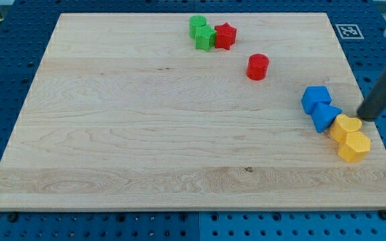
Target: Push the hexagon into the bottom left side of the blue triangle
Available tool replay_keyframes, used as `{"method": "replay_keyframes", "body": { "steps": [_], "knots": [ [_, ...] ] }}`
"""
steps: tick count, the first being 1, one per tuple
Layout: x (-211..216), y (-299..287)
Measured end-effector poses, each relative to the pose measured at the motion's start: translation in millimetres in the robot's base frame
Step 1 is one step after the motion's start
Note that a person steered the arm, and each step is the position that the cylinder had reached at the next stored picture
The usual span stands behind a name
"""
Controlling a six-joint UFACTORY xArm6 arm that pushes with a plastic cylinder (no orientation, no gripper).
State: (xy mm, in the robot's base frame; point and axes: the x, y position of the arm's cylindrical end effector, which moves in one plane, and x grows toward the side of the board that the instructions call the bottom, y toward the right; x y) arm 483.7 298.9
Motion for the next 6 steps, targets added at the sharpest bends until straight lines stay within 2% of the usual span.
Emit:
{"method": "replay_keyframes", "body": {
  "steps": [2,3,6],
  "knots": [
    [74.1,0.7],
    [86.2,-24.3],
    [85.9,-35.1]
  ]
}}
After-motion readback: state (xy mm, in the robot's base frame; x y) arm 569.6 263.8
